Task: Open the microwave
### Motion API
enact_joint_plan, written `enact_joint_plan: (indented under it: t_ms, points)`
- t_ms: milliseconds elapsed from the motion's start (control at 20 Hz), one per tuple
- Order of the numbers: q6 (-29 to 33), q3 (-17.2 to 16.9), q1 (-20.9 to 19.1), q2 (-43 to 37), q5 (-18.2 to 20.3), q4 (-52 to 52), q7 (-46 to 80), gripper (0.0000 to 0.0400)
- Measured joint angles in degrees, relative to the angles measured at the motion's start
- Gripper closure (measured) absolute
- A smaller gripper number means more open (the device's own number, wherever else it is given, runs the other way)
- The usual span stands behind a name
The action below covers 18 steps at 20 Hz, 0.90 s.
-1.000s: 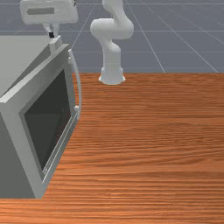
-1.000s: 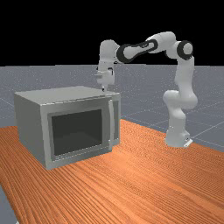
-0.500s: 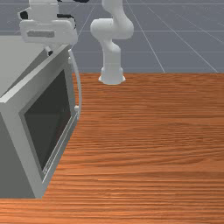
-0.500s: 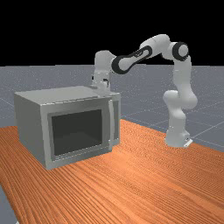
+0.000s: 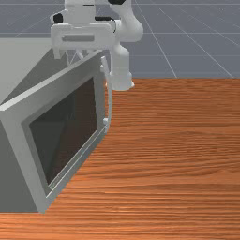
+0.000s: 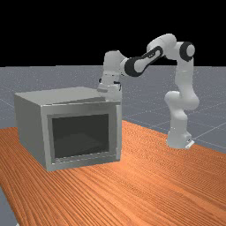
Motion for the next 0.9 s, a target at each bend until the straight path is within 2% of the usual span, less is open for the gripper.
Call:
enact_joint_plan:
  t_ms: [300, 550, 700, 900]
  points:
    - [3.3, 6.92, -0.82, 1.74, -0.15, 1.28, 1.38, 0.04]
    - [2.37, 10.47, 0.28, 6.82, -0.83, 7.15, 2.07, 0.0399]
    - [-3.33, 11.45, 2.57, 15.6, -1.63, 19.22, 2.81, 0.037]
    - [-9.26, 11.05, 4.15, 25.89, -2.22, 34.14, 3.94, 0.0291]
